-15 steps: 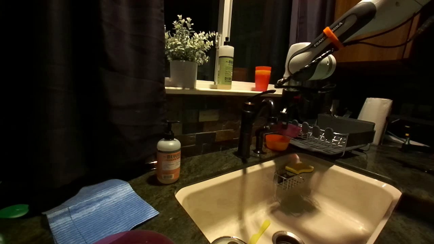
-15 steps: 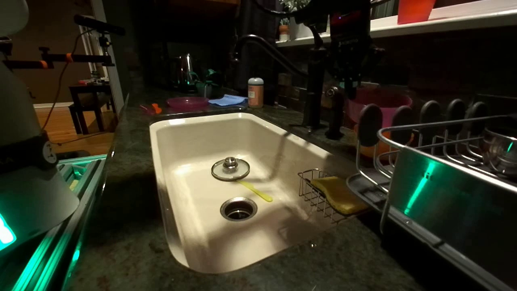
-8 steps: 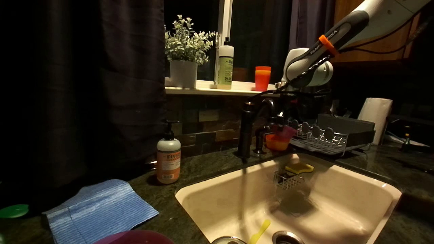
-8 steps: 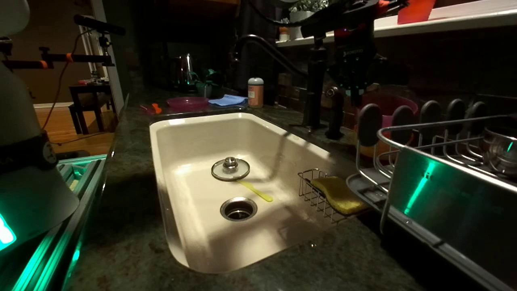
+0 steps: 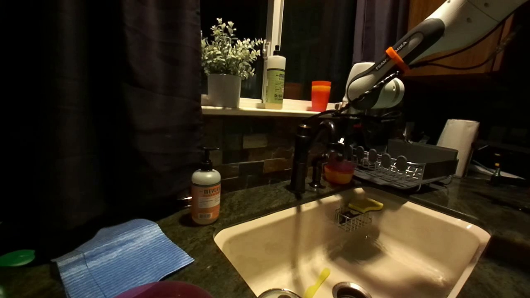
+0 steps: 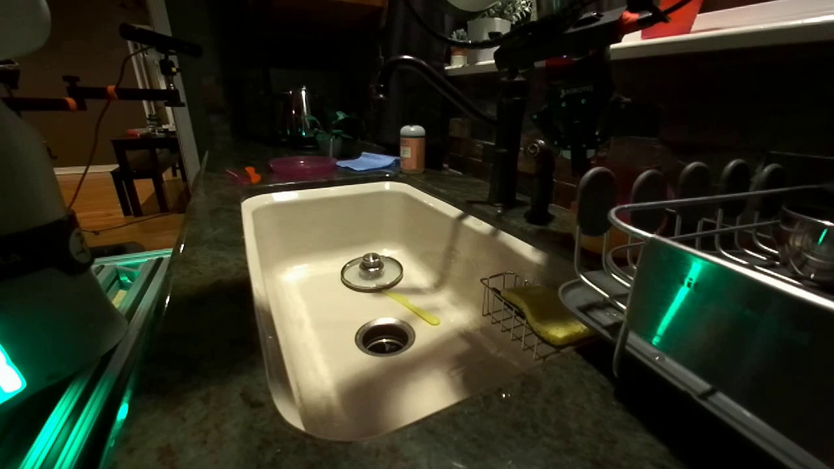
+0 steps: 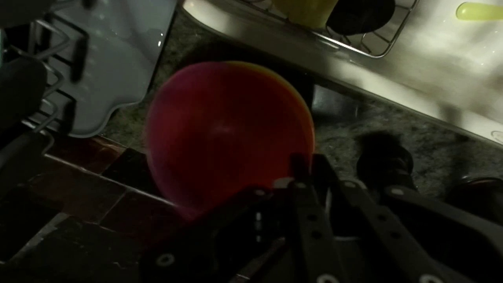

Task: Put the orange bowl inside the yellow bowl and put the purple bowl inside the other plastic bowls

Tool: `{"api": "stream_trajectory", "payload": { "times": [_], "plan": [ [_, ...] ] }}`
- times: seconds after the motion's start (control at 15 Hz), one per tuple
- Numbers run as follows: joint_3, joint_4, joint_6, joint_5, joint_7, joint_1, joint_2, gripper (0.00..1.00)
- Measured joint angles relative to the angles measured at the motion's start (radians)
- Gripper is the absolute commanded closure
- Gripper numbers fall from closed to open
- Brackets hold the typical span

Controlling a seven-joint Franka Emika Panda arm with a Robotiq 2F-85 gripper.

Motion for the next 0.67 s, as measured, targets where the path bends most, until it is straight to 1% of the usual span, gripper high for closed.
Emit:
{"api": "stream_trajectory", "payload": {
  "times": [0.2, 0.47, 0.53, 0.67],
  "plan": [
    [0.016, 0.000, 0.000, 0.039, -0.016, -0.008, -0.001, 0.35],
    [0.018, -0.015, 0.000, 0.033, -0.014, -0.008, -0.028, 0.04],
    [0.014, -0.021, 0.000, 0.017, -0.007, -0.008, -0.041, 0.01],
    [0.000, -0.037, 0.000, -0.039, 0.023, -0.007, -0.074, 0.00]
  ]
}}
